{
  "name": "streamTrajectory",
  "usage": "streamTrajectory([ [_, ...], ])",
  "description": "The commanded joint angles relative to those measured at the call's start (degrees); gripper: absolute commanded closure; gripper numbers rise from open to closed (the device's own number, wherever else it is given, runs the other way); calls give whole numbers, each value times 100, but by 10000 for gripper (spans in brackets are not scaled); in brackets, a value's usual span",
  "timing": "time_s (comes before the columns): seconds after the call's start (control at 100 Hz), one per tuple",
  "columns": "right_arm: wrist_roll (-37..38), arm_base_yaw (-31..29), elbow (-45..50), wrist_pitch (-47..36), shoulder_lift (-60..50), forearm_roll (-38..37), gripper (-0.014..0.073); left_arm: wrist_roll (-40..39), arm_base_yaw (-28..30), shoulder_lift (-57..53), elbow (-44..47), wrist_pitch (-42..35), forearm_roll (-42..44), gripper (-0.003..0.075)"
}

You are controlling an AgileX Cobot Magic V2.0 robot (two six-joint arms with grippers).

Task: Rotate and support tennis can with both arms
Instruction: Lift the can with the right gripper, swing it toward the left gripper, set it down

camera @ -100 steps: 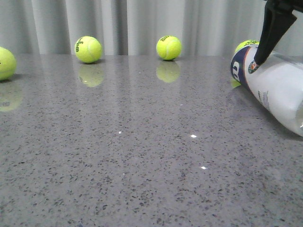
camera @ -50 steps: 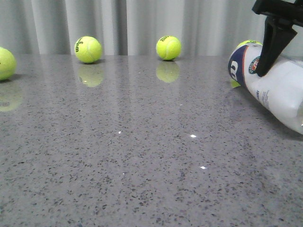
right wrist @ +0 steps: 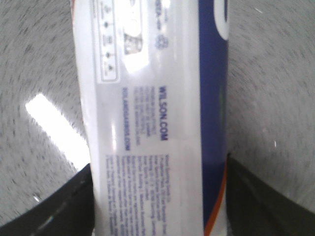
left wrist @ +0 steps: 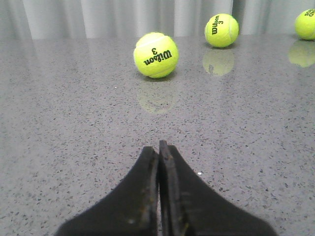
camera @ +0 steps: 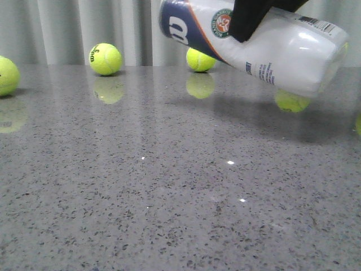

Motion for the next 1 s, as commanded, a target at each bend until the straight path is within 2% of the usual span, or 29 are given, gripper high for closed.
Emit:
streamTrajectory([
  [0.0, -1158, 10, -231, -57, -75, 23, 240, -7, 7, -220, 269, -447, -60, 741],
  [0.12, -2801, 10, -231, -8, -6, 173, 240, -7, 7, -220, 269, -447, -60, 741],
  [0.19, -3478, 10, -231, -2, -4, 502, 240, -7, 7, -220, 269, -447, -60, 741],
  [0.29, -4035, 120, -231, 29, 51, 717, 240, -7, 7, -220, 269, -447, -60, 741],
  [0.58, -4182, 337, -211, 84, 527, 836, 240, -7, 7, -220, 269, -447, -60, 741],
  [0.99, -4182, 353, -211, 64, 792, 841, 240, -7, 7, -220, 269, -447, -60, 741],
])
